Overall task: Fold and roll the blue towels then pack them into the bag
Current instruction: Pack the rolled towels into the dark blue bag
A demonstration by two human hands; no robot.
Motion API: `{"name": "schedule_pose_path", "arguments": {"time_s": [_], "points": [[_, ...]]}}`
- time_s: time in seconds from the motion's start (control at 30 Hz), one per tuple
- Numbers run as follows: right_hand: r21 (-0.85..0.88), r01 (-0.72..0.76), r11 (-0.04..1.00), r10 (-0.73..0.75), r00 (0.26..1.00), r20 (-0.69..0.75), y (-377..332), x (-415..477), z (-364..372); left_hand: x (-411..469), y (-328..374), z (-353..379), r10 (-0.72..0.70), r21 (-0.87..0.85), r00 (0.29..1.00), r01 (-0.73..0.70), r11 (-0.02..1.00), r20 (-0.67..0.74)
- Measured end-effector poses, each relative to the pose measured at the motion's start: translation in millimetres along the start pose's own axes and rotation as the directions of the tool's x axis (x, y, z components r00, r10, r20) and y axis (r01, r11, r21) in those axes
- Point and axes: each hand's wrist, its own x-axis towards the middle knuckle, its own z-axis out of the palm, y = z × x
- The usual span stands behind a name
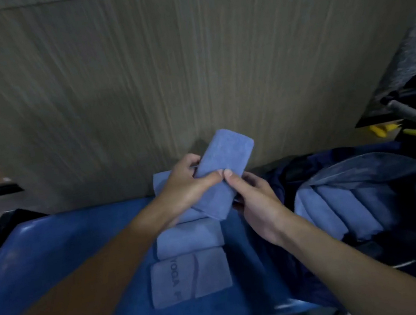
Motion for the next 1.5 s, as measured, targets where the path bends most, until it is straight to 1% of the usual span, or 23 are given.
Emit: {"name": "schedule_pose_path", "arguments": {"time_s": [0.07,0.13,0.2,0.23,0.3,0.33,0.37,0.4,0.43,0.47,0.53,0.63,0.7,0.77,0.9,0.97,1.1,1.2,1.3,1.4,1.47,1.5], "points": [[0.1,0.013,0.995,-0.016,0.999,0.029,-15.2,-14.9,-17.5,-10.9,12.2,26.9,-0.025,-0.149,0.997,0.035,0.988,0.07],[0.134,0.039,0.99,-0.038,0.999,-0.015,-27.5,-29.5,-41.1,-17.4,21.4,52.8,-0.017,-0.254,0.992,0.048,0.966,0.124],[0.103,0.064,0.993,-0.051,0.991,-0.12,-37.7,-45.0,-66.3,-17.5,29.0,77.6,-0.01,-0.246,0.99,0.045,0.968,0.141],[0.07,0.07,0.995,-0.056,0.982,-0.183,-41.8,-52.8,-78.9,-16.1,30.4,89.7,-0.006,-0.199,0.992,0.031,0.979,0.124],[-0.032,0.083,0.996,-0.089,0.95,-0.3,-48.1,-66.1,-105.5,-13.6,25.5,110.5,0.044,-0.037,0.997,-0.042,0.998,0.06],[-0.099,0.078,0.992,-0.107,0.935,-0.337,-50.7,-72.0,-119.1,-11.6,18.1,119.3,0.114,0.079,0.993,-0.116,0.99,0.034],[-0.17,0.056,0.984,-0.114,0.928,-0.354,-53.1,-77.5,-132.8,-9.0,7.4,127.0,0.19,0.217,0.981,-0.192,0.957,0.031],[-0.243,0.019,0.97,-0.107,0.929,-0.354,-55.0,-82.2,-145.8,-7.3,-3.4,133.7,0.243,0.37,0.968,-0.248,0.895,0.06],[-0.308,-0.023,0.951,-0.089,0.934,-0.347,-56.1,-86.8,-158.0,-6.0,-13.4,139.6,0.262,0.506,0.959,-0.28,0.816,0.108],[-0.364,-0.061,0.929,-0.07,0.939,-0.338,-56.3,-90.4,-169.4,-6.4,-19.7,144.8,0.27,0.598,0.951,-0.306,0.741,0.153],[-0.442,-0.118,0.889,-0.037,0.944,-0.327,-56.1,-95.5,-186.9,-5.6,-28.4,154.5,0.271,0.705,0.942,-0.327,0.629,0.196],[-0.477,-0.155,0.865,0.003,0.952,-0.306,-52.5,-93.5,-201.4,-1.3,-33.3,164.9,0.305,0.83,0.931,-0.327,0.453,0.2],[-0.472,-0.156,0.868,0.02,0.96,-0.28,-50.7,-87.6,-205.0,2.9,-36.2,166.9,0.322,0.861,0.923,-0.331,0.387,0.21],[-0.456,-0.172,0.873,0.053,0.964,-0.261,-49.6,-80.4,-204.8,7.3,-39.2,165.3,0.345,0.86,0.919,-0.325,0.393,0.19],[-0.485,-0.237,0.842,0.125,0.96,-0.251,-46.0,-63.7,-200.3,10.2,-38.4,158.0,0.453,0.759,0.887,-0.357,0.544,0.093],[-0.483,-0.226,0.846,0.102,0.957,-0.27,-45.3,-53.2,-197.0,8.7,-35.5,156.3,0.496,0.723,0.865,-0.393,0.568,0.08],[-0.469,-0.124,0.874,-0.007,0.963,-0.268,-40.5,-33.0,-185.7,7.6,-27.0,153.9,0.547,0.701,0.835,-0.425,0.573,0.059],[-0.514,-0.099,0.852,-0.052,0.961,-0.273,-24.1,-21.9,-184.9,6.2,-26.3,149.9,0.567,0.693,0.822,-0.437,0.573,0.05],[-0.602,-0.13,0.788,-0.075,0.95,-0.303,-15.2,-13.9,-187.2,1.6,-22.8,148.4,0.568,0.659,0.823,-0.441,0.609,0.026],[-0.563,-0.068,0.823,-0.143,0.936,-0.323,-14.8,-8.4,-185.8,-2.3,-17.1,149.8,0.562,0.63,0.827,-0.449,0.633,0.025],[-0.58,-0.052,0.813,-0.18,0.925,-0.335,-11.1,-7.7,-182.5,-2.7,-16.5,148.5,0.538,0.638,0.842,-0.437,0.634,0.042],[-0.593,-0.05,0.804,-0.175,0.933,-0.316,-8.8,-9.6,-179.6,-2.4,-17.3,147.0,0.524,0.644,0.851,-0.424,0.636,0.042]]}}
